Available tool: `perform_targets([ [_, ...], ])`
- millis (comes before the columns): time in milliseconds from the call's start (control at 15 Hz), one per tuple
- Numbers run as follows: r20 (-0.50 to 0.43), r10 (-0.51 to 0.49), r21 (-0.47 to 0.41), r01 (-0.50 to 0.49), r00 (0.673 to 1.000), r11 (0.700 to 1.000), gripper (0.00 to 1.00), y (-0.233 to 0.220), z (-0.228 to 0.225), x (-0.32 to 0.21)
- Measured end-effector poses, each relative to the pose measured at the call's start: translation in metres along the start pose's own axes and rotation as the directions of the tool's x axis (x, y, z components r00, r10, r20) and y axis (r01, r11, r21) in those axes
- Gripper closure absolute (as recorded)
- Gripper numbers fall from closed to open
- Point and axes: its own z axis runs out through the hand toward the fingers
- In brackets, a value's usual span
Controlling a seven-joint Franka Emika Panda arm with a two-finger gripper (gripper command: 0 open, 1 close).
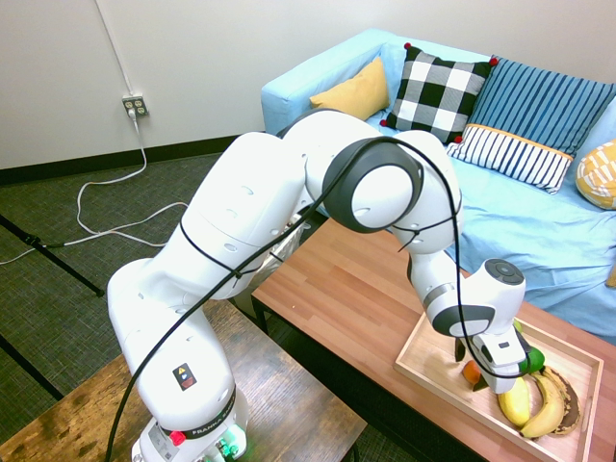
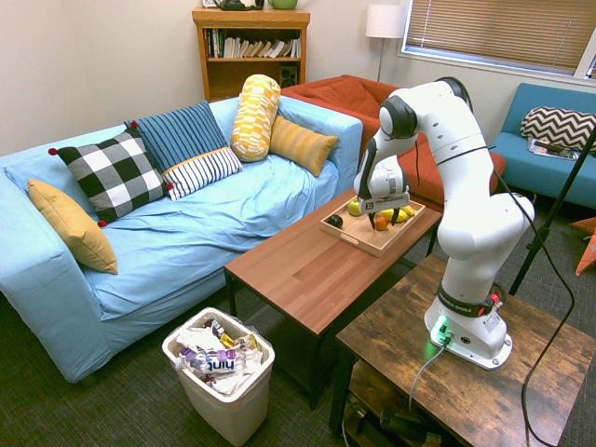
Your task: Put the tangerine in the tray
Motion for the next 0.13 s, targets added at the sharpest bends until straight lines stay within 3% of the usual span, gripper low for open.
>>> perform_targets([
  [133, -0.001, 0.000, 0.004, 0.000, 1.000, 1.000, 0.00, 0.0006, -0.0007, 0.0014],
])
